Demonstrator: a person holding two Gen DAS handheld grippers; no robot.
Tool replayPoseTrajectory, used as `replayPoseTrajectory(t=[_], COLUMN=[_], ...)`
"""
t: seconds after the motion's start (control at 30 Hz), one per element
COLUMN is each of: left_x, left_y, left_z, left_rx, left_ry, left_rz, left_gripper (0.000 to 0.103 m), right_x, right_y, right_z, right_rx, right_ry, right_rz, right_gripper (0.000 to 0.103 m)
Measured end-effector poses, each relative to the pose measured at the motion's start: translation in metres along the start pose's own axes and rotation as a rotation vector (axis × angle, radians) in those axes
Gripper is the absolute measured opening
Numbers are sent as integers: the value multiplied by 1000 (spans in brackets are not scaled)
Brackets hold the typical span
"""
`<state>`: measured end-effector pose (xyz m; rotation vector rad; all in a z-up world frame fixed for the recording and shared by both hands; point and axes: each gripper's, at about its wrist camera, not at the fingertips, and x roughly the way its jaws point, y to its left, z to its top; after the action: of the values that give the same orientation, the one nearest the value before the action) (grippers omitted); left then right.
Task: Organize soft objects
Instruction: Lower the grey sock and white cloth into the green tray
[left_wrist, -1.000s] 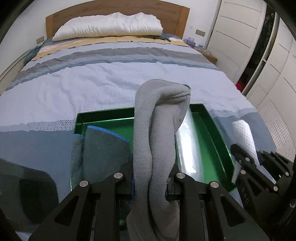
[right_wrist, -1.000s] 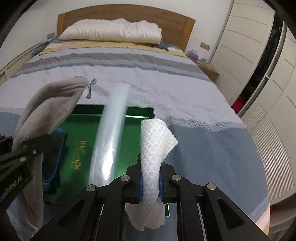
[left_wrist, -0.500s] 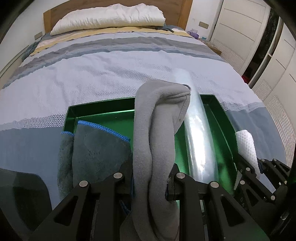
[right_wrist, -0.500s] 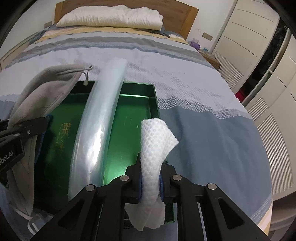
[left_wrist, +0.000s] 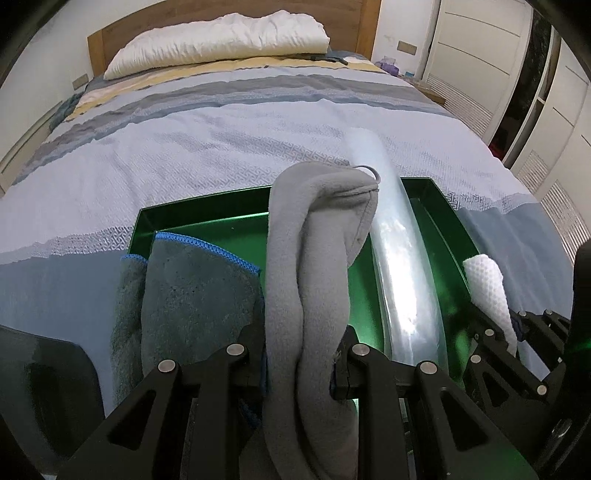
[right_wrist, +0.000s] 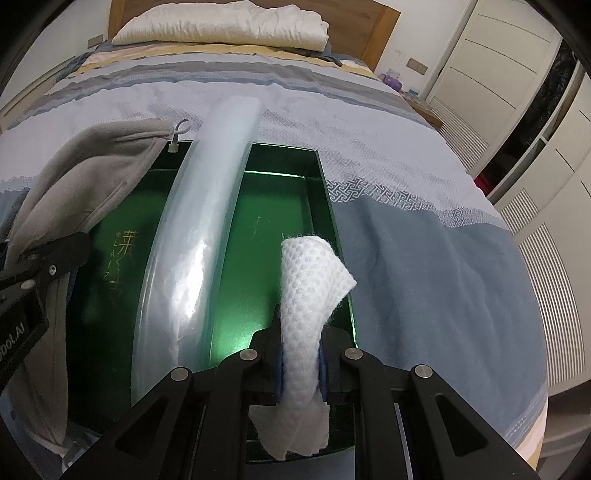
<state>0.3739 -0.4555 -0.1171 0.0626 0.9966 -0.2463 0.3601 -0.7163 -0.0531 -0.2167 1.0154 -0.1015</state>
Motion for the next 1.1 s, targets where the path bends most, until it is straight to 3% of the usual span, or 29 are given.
replayPoseTrajectory(t=[1.1], left_x=[0], left_y=[-2], left_z=[-6], left_rx=[23], left_ry=[-14], left_rz=[29], left_gripper=[18], right_x=[1], right_y=[3], right_z=[4], right_rx=[-9], right_ry=[0], right_rz=[-15], right_gripper=[13])
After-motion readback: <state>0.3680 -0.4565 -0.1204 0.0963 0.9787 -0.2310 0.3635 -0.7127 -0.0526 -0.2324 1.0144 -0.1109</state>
